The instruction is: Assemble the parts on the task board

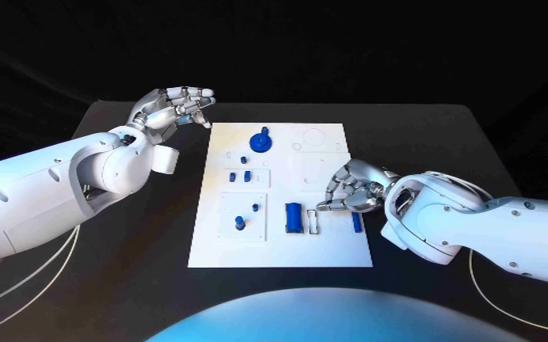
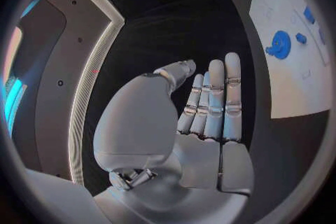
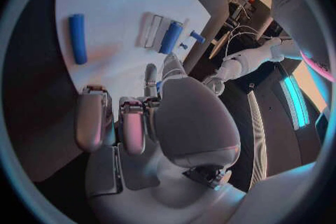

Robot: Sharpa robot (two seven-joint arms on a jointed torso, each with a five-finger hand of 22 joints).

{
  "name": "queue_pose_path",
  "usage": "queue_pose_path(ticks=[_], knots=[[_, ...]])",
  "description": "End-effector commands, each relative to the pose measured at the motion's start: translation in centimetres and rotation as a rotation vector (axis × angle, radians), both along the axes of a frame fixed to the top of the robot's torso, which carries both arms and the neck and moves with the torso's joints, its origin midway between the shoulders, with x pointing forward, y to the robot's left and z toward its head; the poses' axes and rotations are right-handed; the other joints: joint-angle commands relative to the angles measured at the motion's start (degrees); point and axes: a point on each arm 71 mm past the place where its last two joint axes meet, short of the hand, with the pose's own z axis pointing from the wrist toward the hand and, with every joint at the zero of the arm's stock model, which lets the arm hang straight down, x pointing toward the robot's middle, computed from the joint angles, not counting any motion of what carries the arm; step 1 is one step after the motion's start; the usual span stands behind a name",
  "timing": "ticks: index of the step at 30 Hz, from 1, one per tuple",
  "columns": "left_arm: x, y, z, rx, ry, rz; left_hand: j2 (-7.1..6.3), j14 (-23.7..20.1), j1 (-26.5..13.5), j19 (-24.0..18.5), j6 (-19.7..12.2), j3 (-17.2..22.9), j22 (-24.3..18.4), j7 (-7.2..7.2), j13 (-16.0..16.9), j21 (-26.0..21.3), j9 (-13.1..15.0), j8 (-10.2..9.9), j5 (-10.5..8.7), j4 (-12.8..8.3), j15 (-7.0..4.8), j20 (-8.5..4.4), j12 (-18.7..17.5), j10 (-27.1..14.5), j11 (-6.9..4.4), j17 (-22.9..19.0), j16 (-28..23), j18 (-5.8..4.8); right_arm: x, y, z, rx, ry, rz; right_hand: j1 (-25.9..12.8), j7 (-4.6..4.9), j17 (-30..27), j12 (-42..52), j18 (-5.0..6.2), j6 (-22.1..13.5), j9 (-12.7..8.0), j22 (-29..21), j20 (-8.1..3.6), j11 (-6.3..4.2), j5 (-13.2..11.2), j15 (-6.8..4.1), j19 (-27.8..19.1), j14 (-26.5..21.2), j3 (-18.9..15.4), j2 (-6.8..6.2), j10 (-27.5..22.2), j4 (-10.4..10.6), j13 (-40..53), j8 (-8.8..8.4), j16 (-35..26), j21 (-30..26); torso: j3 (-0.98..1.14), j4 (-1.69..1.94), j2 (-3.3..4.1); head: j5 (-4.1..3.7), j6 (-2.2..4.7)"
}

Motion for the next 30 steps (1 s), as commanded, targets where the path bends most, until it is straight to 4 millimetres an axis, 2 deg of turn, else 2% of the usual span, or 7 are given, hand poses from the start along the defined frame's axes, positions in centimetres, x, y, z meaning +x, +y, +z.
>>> queue_pose_path(ticks=[1, 10, 15, 24, 30], knots=[[-0.1, -0.2, 0.1, -0.008, -0.008, -0.015, 0.14, -0.4, -0.3, -0.4, -0.2, 0.1, 0.1, 0.53, -0.1, 0.2, 0.1, 0.4, 0.31, -0.2, 0.14, -0.08, 0.3, -0.4, -0.09, -0.1, 0.3, 0.79, 0.1, -1.2, 0.4, -0.043, -0.055, -0.011, -0.6, 0.18, 13.4, 0.0, -1.01, -0.7, -0.1, 11.2, -0.14, 0.28, 0.3, 0.15, 1.5, 5.5, -0.5, -0.74, 4.7, 0.1, 12.5, -0.47, 0.0, -0.2, -0.08, -0.11, -0.03, -0.68, 0.01], [-0.2, -0.2, 0.0, -0.006, -0.008, -0.017, 0.13, -0.4, -0.2, -0.4, -0.2, 0.1, 0.1, 0.52, -0.1, 0.2, 0.1, 0.4, 0.31, -0.3, 0.13, -0.08, 0.3, -0.4, -0.1, -0.1, 0.3, 0.79, -0.9, -3.7, -0.6, -0.18, -0.088, -0.014, -1.7, 0.56, 13.3, -0.3, -0.96, -1.0, -0.4, 11.1, 0.11, 0.62, 0.3, 0.45, 1.4, 5.5, -1.0, -1.04, 4.5, 0.1, 12.3, -1.14, 0.0, -0.6, -0.04, -0.53, -0.06, -1.79, 0.11], [-0.2, -0.2, -0.1, -0.007, -0.007, -0.02, 0.13, -0.4, -0.2, -0.4, -0.2, 0.1, 0.1, 0.52, -0.1, 0.2, 0.1, 0.4, 0.31, -0.3, 0.13, -0.08, 0.3, -0.4, -0.1, -0.1, 0.3, 0.79, -1.6, -4.5, -1.4, -0.213, -0.076, -0.018, -2.1, 0.64, 12.9, -0.8, -0.88, -1.0, -0.5, 11.0, 0.19, 0.7, 0.3, 0.53, 1.2, 5.4, -1.1, -1.16, 4.4, 0.2, 12.0, -1.33, -0.2, -1.0, -0.08, -0.65, -0.15, -1.66, 0.01], [-0.2, -0.2, -0.1, -0.007, -0.006, -0.021, 0.15, -0.4, -0.3, -0.4, -0.2, 0.1, 0.1, 0.52, -0.1, 0.2, 0.1, 0.5, 0.3, -0.3, 0.13, -0.07, 0.4, -0.4, -0.1, -0.1, 0.3, 0.79, -2.2, -4.6, -2.6, -0.228, -0.05, -0.018, -2.8, 0.71, 12.9, -0.9, -0.86, -0.9, -0.6, 10.9, 0.29, 0.78, 0.4, 0.61, 1.2, 5.4, -1.2, -1.09, 4.4, 0.2, 12.0, -1.54, -0.2, -1.1, -0.01, -0.45, 0.02, -1.4, 0.01], [-0.2, -0.1, -0.1, -0.006, -0.006, -0.02, 0.15, -0.4, -0.3, -0.4, -0.2, 0.1, 0.1, 0.52, -0.1, 0.2, 0.1, 0.5, 0.3, -0.3, 0.13, -0.07, 0.4, -0.4, -0.1, -0.1, 0.3, 0.79, -2.3, -4.6, -2.9, -0.232, -0.043, -0.018, -3.7, 0.7, 12.9, -0.9, -0.84, -0.6, -0.6, 10.9, 0.38, 0.79, 0.4, 0.65, 1.2, 5.4, -1.3, -0.98, 4.4, 0.2, 11.9, -1.65, -0.2, -1.2, -0.07, -0.47, 0.02, -1.34, 0.01]])
